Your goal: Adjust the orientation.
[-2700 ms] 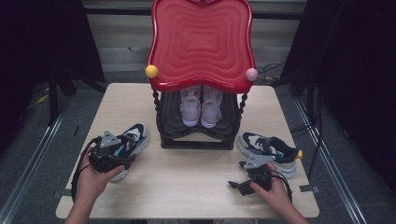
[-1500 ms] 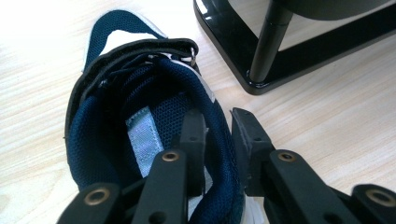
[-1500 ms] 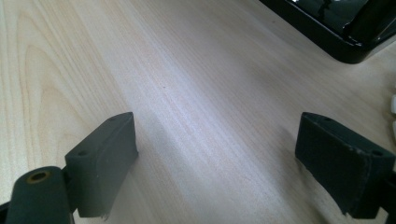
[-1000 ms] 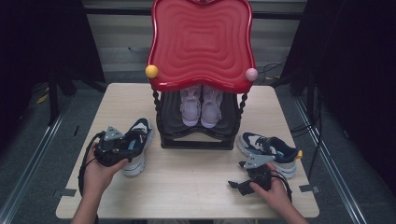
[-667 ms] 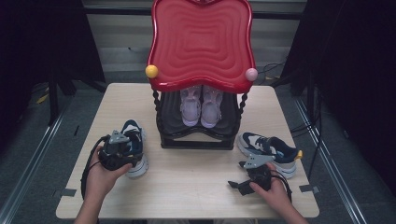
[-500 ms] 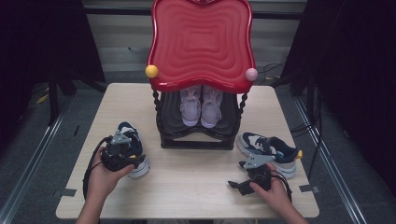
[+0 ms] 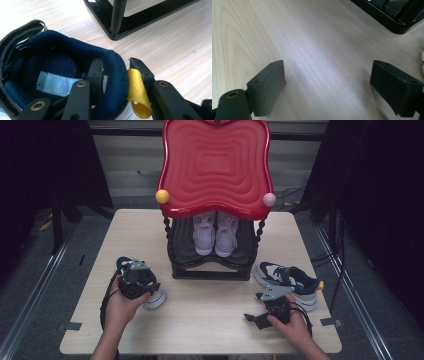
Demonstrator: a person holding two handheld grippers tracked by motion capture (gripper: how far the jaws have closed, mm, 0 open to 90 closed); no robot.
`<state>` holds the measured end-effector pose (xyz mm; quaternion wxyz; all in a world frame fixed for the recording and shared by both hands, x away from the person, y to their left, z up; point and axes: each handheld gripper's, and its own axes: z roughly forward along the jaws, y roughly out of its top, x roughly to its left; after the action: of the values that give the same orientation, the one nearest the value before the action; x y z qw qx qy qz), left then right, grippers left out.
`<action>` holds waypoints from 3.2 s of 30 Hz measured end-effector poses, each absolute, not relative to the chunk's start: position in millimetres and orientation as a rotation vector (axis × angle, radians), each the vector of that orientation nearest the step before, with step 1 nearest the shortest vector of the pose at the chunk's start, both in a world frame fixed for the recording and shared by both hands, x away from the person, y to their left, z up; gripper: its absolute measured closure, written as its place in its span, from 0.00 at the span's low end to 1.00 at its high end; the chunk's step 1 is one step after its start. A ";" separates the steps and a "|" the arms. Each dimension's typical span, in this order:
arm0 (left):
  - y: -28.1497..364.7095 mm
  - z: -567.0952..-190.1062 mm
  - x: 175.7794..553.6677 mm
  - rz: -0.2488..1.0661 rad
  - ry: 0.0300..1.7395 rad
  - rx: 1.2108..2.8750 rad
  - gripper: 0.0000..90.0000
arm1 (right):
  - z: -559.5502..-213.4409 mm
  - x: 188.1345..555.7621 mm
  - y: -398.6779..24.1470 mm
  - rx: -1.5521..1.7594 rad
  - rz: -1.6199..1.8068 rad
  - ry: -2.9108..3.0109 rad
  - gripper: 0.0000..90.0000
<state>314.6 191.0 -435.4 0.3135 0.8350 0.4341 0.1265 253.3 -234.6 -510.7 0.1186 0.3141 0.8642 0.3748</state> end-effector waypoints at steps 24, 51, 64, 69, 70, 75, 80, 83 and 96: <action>195.4 -420.4 318.2 0.283 1.030 2.366 0.54 | -510.7 253.3 -234.6 0.919 1.096 2.527 0.13; 182.6 -413.9 330.7 0.148 1.016 2.498 0.62 | -510.7 253.4 -234.4 0.920 1.096 2.526 0.13; 169.9 -416.6 352.1 0.000 1.005 2.689 0.65 | -510.7 253.4 -234.4 0.921 1.096 2.526 0.13; 166.7 -417.9 355.0 -0.044 1.008 2.724 0.68 | -510.7 253.4 -234.4 0.921 1.096 2.526 0.13; 165.7 -418.2 356.2 -0.055 0.996 2.740 0.68 | -510.7 253.4 -234.4 0.921 1.096 2.526 0.13; 160.6 -418.7 358.9 -0.075 0.992 2.775 0.72 | -510.7 253.4 -234.4 0.921 1.096 2.526 0.13; 158.6 -418.3 361.2 -0.114 0.997 2.808 0.75 | -510.7 253.3 -234.3 0.923 1.098 2.525 0.13; 156.6 -417.6 360.7 -0.118 1.008 2.818 0.76 | -510.7 253.4 -234.3 0.923 1.098 2.525 0.13; 156.5 -406.4 354.9 -0.106 0.938 2.829 0.81 | -510.7 253.6 -234.1 0.924 1.099 2.527 0.13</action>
<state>354.9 156.5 -406.4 0.0794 0.9456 0.3136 -0.0354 253.6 -234.1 -510.7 0.1175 0.3158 0.8635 0.3754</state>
